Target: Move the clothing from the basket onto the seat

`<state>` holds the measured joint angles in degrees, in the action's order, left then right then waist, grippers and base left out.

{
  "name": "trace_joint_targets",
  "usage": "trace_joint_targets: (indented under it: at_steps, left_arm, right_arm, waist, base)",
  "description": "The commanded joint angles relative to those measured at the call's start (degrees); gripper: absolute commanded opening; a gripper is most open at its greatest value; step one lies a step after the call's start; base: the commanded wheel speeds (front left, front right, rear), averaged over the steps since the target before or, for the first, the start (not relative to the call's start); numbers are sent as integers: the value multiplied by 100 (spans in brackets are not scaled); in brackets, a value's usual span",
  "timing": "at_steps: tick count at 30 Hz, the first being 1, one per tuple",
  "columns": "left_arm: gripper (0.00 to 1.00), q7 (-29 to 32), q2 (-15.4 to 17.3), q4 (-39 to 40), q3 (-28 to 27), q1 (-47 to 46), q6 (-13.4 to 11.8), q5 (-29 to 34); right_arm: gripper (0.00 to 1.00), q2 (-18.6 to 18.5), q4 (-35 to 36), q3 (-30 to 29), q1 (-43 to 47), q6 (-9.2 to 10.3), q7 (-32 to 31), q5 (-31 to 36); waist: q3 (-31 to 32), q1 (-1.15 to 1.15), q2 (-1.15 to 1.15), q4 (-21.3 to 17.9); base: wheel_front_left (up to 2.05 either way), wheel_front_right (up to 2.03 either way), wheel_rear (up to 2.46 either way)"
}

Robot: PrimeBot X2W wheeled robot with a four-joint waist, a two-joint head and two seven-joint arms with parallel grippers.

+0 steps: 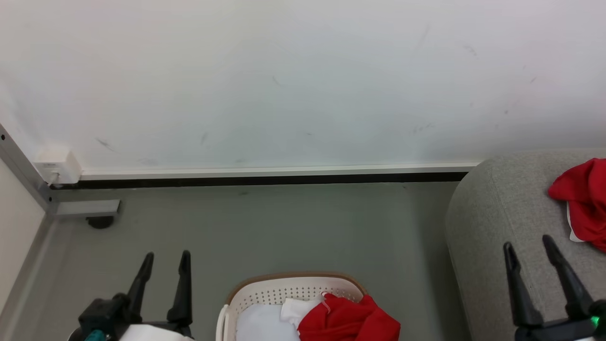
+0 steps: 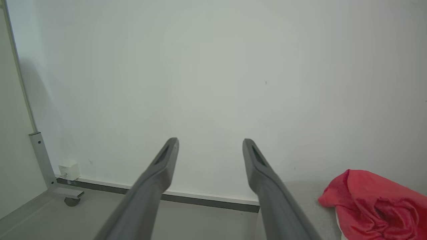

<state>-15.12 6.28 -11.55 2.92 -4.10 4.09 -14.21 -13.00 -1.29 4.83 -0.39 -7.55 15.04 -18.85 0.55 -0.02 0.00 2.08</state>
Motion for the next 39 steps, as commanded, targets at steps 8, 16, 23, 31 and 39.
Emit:
trace_joint_targets:
  at_steps: [8, 16, 23, 31, 39]
  left_arm:
    - [100, -5, -236, -89, -371, 178, 234, 360]
    - [100, -5, -296, -103, -393, 97, 308, 558]
    - [100, -4, -308, -352, -185, 9, 335, 435]
    - [100, -5, 11, -1307, 504, -897, 340, 258]
    - [100, 22, 494, -2933, 1436, -2092, 340, -311]
  right_arm:
    - [100, 473, 69, -164, 514, 12, 18, 222]
    - [100, 488, 37, -134, 401, 13, 18, 311]
    - [100, 407, 27, -29, 179, 13, 19, 361]
    - [100, 492, -38, -191, -243, 12, 11, 409]
    - [100, 774, 122, -294, -865, 12, 10, 397]
  waist:
    - [-53, 2, 0, -14]
    - [-71, 2, 0, -72]
    - [-347, 2, 0, -402]
    - [-1269, 2, 0, -975]
    - [-2276, 2, 0, -1513]
  base:
    - [0, 0, 0]
    - [0, 0, 0]
    - [0, 0, 0]
    - [0, 0, 0]
    - [0, 0, 0]
